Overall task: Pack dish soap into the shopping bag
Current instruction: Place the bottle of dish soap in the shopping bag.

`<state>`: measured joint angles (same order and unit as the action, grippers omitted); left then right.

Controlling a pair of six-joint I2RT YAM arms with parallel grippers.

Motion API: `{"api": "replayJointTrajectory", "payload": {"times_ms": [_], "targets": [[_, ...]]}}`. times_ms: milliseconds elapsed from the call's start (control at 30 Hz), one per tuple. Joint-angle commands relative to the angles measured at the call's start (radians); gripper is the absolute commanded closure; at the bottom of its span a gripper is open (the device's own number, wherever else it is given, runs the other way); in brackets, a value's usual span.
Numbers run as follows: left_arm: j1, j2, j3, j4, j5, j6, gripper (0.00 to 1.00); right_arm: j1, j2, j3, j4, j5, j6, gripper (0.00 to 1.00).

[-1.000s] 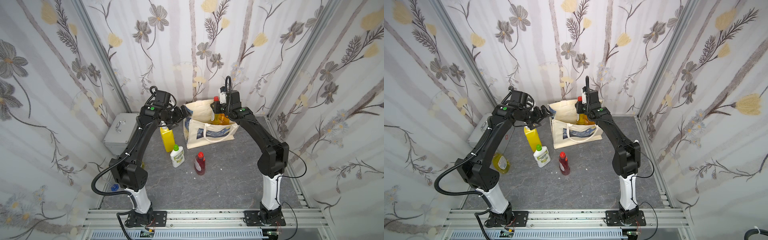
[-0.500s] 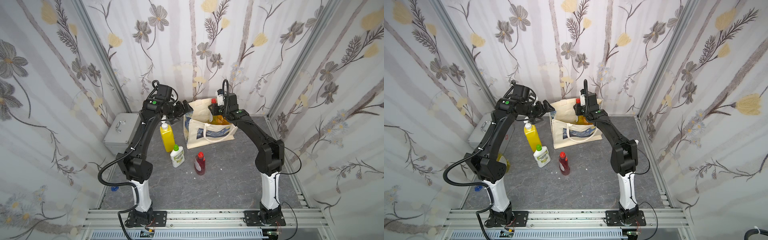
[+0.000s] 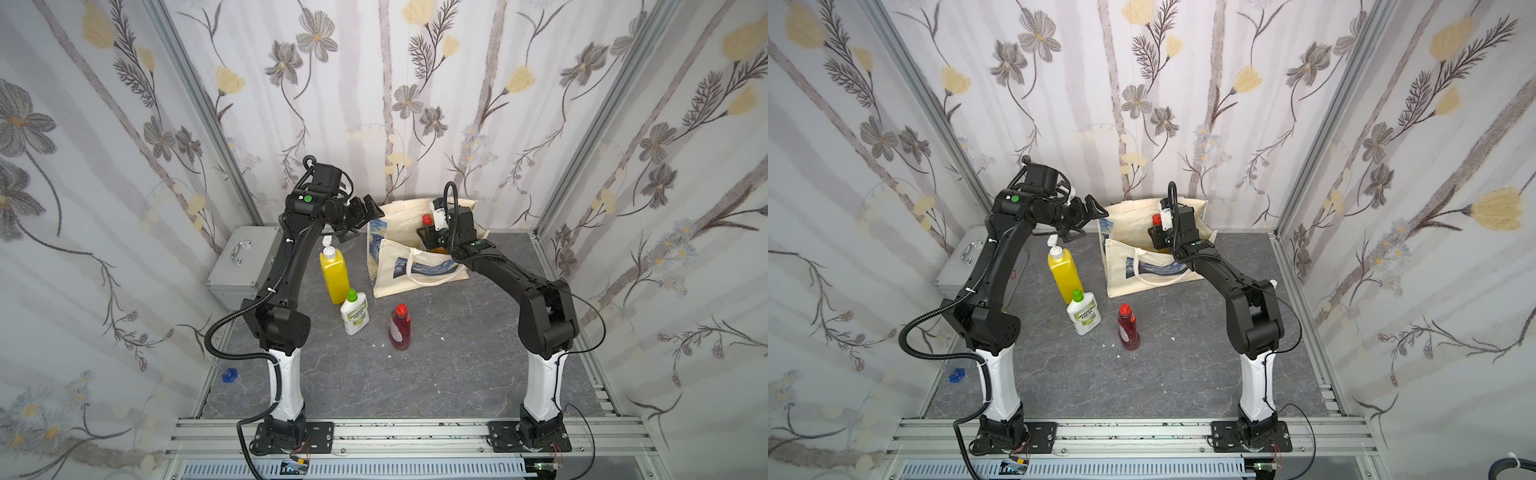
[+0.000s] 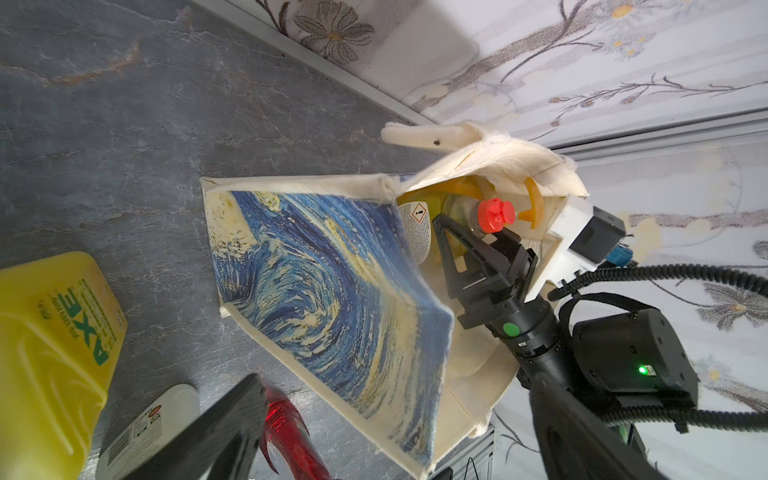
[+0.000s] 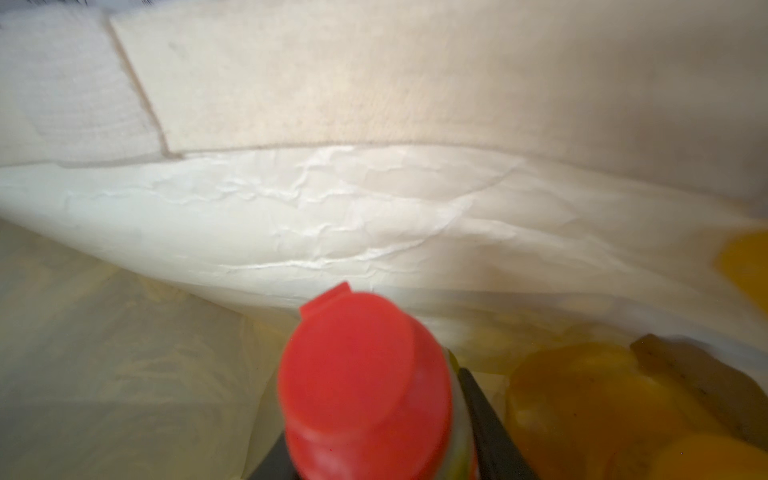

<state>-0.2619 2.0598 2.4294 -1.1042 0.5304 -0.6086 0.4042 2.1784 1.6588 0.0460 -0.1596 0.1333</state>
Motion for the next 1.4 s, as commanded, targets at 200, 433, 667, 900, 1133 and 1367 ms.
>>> {"api": "replayJointTrajectory", "payload": {"times_ms": [200, 433, 667, 900, 1133, 1367], "targets": [[0.001, 0.017, 0.014, -0.011, 0.013, -0.014, 0.00, -0.005, -0.038, -0.075, 0.274, -0.015, -0.055, 0.62], [0.001, 0.014, 0.010, -0.013, 0.003, -0.016, 0.00, -0.010, -0.034, -0.109, 0.298, -0.031, -0.065, 0.61], [0.001, 0.011, 0.005, -0.015, 0.005, -0.016, 0.00, -0.011, -0.028, -0.128, 0.306, -0.025, -0.061, 0.62], [-0.001, -0.015, -0.033, -0.006, 0.004, -0.017, 0.00, -0.010, -0.021, -0.142, 0.300, -0.035, -0.068, 0.60], [-0.001, -0.061, -0.099, 0.006, -0.004, -0.014, 0.00, -0.007, -0.022, -0.170, 0.306, -0.043, -0.070, 0.60], [0.000, -0.072, -0.121, 0.015, -0.004, -0.016, 0.00, -0.007, -0.026, -0.188, 0.277, -0.048, -0.082, 0.60]]}}
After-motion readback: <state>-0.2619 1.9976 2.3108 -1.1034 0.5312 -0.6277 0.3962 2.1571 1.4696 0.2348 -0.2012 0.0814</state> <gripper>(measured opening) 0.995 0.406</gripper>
